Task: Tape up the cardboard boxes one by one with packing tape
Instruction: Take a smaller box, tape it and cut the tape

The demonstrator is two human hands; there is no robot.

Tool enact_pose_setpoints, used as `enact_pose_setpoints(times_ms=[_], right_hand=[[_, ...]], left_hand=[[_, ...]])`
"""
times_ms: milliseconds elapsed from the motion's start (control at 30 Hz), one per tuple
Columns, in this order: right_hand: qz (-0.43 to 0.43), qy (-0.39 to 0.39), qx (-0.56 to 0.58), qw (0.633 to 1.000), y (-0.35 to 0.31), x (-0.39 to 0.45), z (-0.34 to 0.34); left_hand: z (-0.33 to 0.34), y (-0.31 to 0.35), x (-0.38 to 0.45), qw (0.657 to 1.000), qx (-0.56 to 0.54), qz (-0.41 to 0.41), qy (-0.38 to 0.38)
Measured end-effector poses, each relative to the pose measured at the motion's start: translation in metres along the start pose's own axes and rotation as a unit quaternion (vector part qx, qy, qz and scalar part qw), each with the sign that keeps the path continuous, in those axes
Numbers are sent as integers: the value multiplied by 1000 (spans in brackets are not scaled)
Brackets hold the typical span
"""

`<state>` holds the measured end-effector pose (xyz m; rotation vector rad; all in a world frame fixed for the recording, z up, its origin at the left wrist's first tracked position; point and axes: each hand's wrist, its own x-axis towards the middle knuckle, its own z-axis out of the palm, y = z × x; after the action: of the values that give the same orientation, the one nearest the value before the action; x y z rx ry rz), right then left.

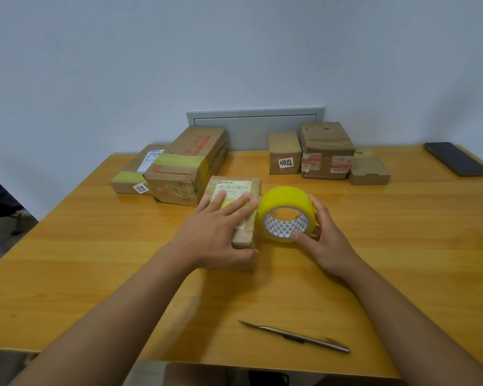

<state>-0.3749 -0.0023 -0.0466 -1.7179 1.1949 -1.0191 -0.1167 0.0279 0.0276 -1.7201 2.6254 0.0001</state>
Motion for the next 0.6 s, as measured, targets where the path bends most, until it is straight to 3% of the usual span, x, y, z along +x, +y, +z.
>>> enact_pose_setpoints(times_ms=[167,300,367,467,533,600], right_hand=[[-1,44,34,998,-27,1,-4],[-55,89,109,988,-59,1,-6],[-84,79,125,985,-74,2,-2],[-105,48,124,986,-89,8,10],[-103,40,121,987,-94,15,19],[-93,18,108,990,-97,22,30]], left_hand=[[-5,-2,-6,997,-77,-25,22],[-4,1,-17,967,-245,-23,69],[3,3,-21,926,-362,-14,108],[18,10,-23,838,-530,-17,131],[28,13,-23,784,-604,-24,138],[39,7,-25,759,-633,-33,149]])
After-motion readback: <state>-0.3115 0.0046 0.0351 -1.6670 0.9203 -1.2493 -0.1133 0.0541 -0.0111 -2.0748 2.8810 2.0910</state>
